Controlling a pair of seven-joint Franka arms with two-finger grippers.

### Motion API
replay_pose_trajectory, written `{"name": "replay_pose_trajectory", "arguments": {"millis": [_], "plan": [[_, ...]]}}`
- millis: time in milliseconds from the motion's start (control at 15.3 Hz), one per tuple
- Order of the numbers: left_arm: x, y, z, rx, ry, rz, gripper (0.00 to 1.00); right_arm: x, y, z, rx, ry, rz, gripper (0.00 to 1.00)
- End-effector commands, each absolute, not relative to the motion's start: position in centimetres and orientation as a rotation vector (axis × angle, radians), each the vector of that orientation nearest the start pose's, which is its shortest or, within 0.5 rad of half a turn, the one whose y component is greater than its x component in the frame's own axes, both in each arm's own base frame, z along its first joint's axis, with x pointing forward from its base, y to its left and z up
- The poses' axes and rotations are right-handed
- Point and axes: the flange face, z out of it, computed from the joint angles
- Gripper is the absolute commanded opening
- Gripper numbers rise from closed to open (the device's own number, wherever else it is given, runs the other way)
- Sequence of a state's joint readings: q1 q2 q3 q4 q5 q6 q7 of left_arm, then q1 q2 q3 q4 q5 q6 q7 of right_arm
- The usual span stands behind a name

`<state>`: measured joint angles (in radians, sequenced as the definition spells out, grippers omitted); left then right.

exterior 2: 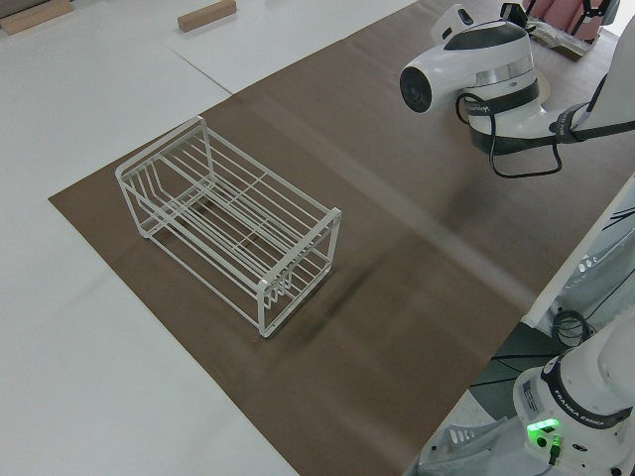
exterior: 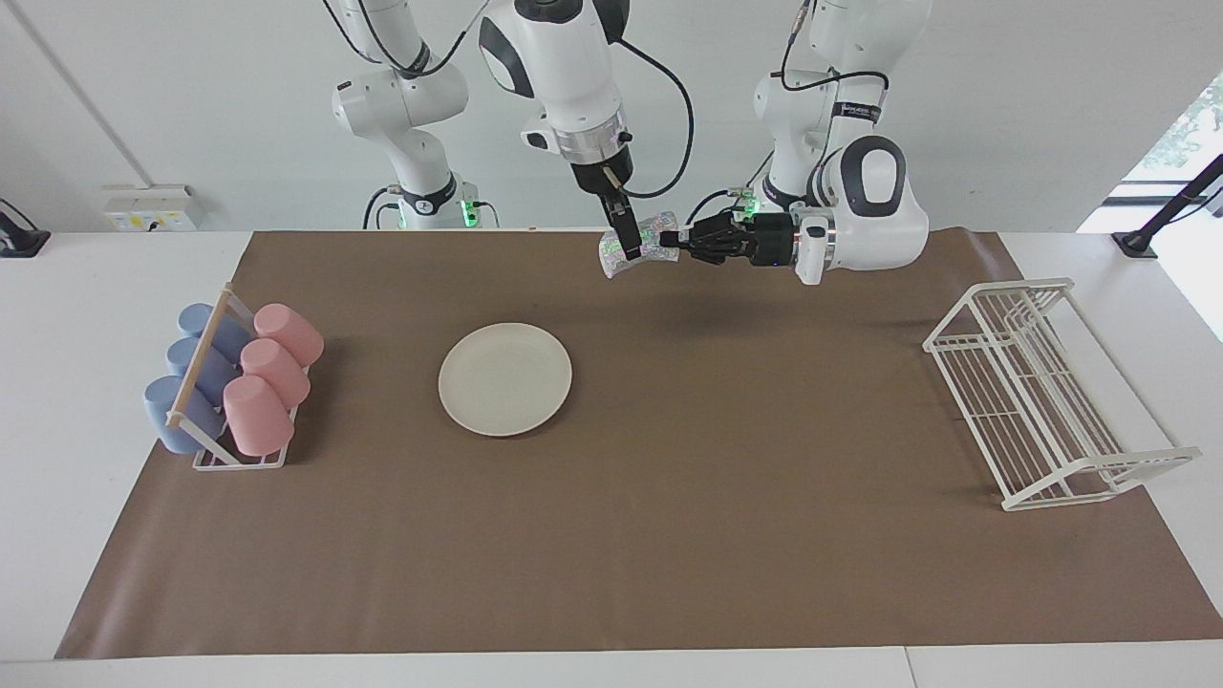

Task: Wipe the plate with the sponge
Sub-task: 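Grasp the sponge with the right gripper while the left gripper opens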

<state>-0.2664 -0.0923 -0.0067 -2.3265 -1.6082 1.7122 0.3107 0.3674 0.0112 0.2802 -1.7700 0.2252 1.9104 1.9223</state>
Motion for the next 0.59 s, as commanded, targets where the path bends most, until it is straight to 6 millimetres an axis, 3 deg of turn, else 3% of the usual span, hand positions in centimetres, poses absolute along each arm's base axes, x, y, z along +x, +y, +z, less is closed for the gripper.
{"name": "replay_pose_trajectory", "arguments": {"millis": [0, 195, 326, 391, 521], "plan": [[43.91, -22.12, 42.23, 1.623, 0.179, -0.351, 0.0, 45.5, 35.97, 54.96, -2.271, 1.838, 0.31, 1.0], [43.95, -22.16, 42.27, 1.626, 0.179, -0.347, 0.0, 45.0, 35.89, 54.25, -2.272, 1.863, 0.318, 1.0], [43.94, -22.17, 42.28, 1.625, 0.178, -0.348, 0.0, 45.06, 35.82, 54.19, -2.257, 1.884, 0.32, 0.91], [43.94, -22.17, 42.28, 1.625, 0.176, -0.347, 0.0, 45.0, 35.89, 54.19, -2.254, 1.887, 0.321, 0.8], [43.93, -22.17, 42.27, 1.627, 0.175, -0.347, 0.0, 45.13, 35.94, 54.32, -2.213, 1.921, 0.321, 0.51]]}}
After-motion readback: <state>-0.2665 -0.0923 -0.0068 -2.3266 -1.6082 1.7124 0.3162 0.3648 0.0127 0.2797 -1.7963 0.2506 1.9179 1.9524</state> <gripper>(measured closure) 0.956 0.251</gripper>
